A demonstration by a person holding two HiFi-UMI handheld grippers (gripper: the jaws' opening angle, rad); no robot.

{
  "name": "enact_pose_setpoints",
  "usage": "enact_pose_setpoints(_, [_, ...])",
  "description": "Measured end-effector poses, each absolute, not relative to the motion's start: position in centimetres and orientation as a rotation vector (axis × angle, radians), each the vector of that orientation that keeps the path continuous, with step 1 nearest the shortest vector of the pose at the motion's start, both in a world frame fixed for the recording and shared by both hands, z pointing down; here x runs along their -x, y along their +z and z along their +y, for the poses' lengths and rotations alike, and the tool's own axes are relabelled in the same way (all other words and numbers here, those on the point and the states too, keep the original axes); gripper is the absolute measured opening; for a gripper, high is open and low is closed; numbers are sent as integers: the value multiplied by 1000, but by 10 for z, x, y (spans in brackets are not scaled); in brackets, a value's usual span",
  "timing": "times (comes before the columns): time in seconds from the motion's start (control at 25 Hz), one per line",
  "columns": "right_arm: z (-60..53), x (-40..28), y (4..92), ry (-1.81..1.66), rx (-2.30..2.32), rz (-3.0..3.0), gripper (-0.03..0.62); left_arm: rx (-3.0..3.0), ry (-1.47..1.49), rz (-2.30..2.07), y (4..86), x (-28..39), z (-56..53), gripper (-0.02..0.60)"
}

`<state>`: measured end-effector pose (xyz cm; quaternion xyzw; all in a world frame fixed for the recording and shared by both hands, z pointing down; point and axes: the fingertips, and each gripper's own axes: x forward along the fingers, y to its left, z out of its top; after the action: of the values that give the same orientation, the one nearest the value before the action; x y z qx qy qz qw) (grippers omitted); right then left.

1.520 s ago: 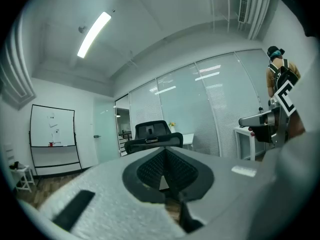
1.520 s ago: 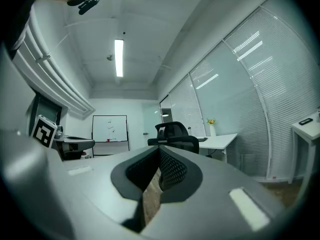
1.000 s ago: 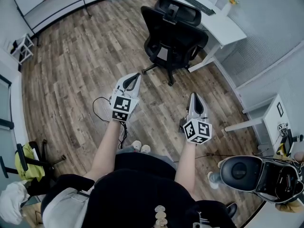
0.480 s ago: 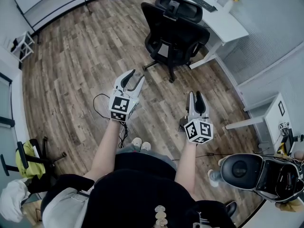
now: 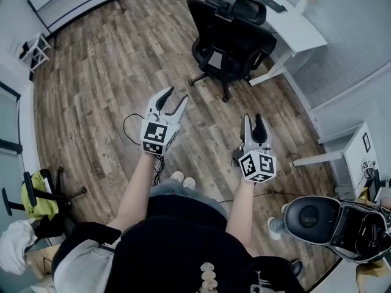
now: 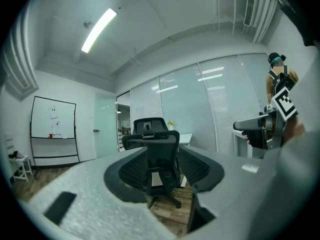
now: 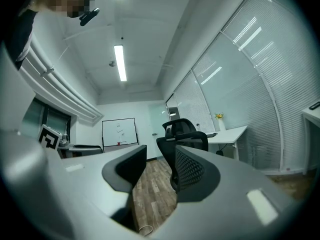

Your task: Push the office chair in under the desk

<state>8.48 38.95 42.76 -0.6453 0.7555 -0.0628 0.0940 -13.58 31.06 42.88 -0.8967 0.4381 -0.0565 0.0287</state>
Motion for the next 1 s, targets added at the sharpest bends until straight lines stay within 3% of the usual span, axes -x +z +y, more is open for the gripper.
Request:
enact_pose_setpoints(0.48, [389,-91,432,-172,1877,2273,170,2722,-154,1422,435,141,322,187])
enact_pose_setpoints(1.0, [333,-110,433,-145,1891,2281,172,2713,-116,1418,436,125,259,190])
